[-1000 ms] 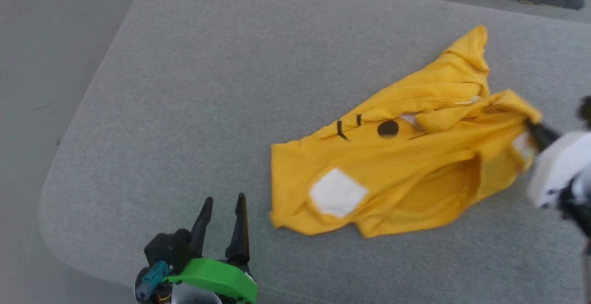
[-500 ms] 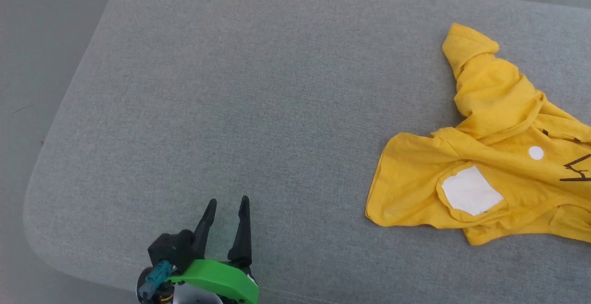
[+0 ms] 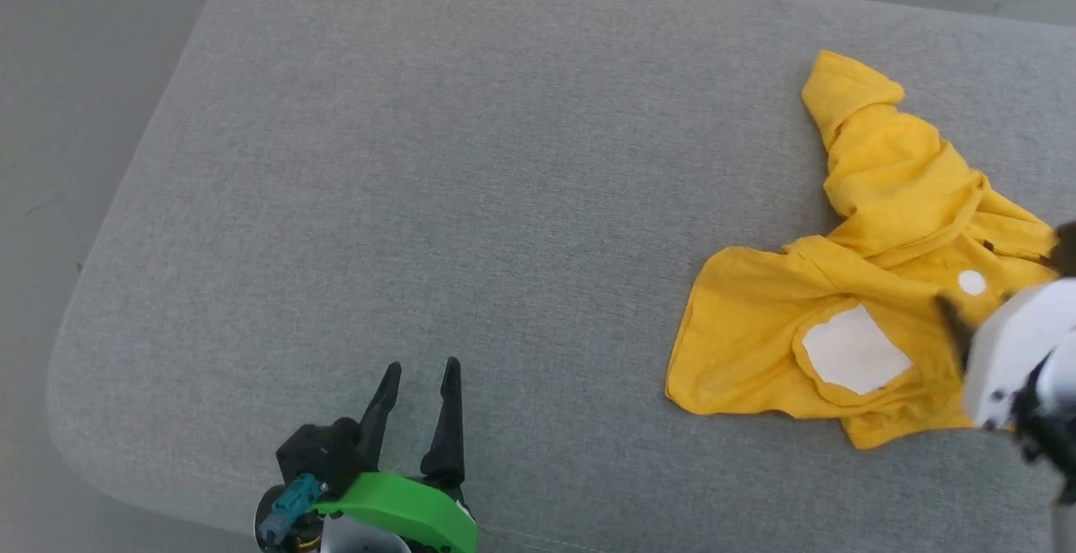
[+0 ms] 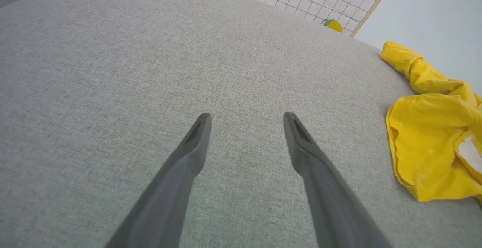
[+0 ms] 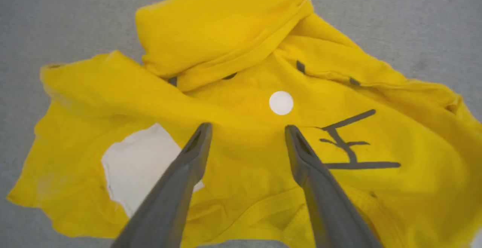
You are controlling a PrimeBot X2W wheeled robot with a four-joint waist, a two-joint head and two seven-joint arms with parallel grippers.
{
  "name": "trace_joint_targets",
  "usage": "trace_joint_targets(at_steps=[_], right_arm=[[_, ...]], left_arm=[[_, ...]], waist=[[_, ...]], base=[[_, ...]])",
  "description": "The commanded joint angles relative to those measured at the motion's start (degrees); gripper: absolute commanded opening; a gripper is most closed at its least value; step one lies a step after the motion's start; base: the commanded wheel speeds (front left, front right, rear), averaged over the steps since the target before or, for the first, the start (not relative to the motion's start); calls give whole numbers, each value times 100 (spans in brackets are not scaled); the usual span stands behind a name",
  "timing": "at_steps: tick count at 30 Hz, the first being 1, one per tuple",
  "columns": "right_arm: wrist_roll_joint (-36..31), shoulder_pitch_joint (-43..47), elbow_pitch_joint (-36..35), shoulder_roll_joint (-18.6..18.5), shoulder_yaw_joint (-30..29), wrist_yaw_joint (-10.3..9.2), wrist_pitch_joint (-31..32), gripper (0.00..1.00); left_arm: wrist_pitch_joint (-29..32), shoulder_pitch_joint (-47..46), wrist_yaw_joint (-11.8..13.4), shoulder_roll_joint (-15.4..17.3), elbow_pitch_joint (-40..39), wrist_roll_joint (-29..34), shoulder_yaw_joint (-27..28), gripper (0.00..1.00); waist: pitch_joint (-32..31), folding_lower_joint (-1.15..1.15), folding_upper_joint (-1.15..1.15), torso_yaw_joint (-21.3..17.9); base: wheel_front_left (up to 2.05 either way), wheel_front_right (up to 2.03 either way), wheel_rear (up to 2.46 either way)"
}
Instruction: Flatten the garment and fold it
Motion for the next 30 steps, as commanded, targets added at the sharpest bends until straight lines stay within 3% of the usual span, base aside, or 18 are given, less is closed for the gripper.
trace_joint_targets(at_steps=[1,8,9,10,11,17,25,30], right_arm=[[25,107,-27,3,118,-9,133,100],[-250,199,643,11,499,-9,229,100],[-297,164,795,50,483,-9,177,41],[-360,131,937,54,505,-9,137,11],[-382,97,1032,57,522,-9,85,0],[-280,-155,1075,73,742,-9,-434,0],[459,-364,358,442,1925,-9,-629,0],[658,-306,534,648,2480,-9,-619,0]], left_arm=[[9,-72,9,3,18,-40,6,100],[37,-92,14,27,29,-56,-19,100],[40,-97,15,35,24,-58,-19,100],[44,-104,17,41,20,-58,-21,100],[46,-110,21,44,18,-59,-22,100],[37,-73,65,69,11,-94,26,100],[26,-35,84,102,-14,-133,53,100],[40,-32,63,130,16,-150,26,100]], waist=[[31,0,0,70],[90,0,0,305],[97,0,0,329],[98,0,0,346],[96,0,0,357],[-39,0,0,315],[-128,0,0,221],[-143,0,0,265]], base=[[0,0,0],[0,0,0],[0,0,0],[0,0,0],[0,0,0],[0,0,0],[0,0,0],[0,0,0]])
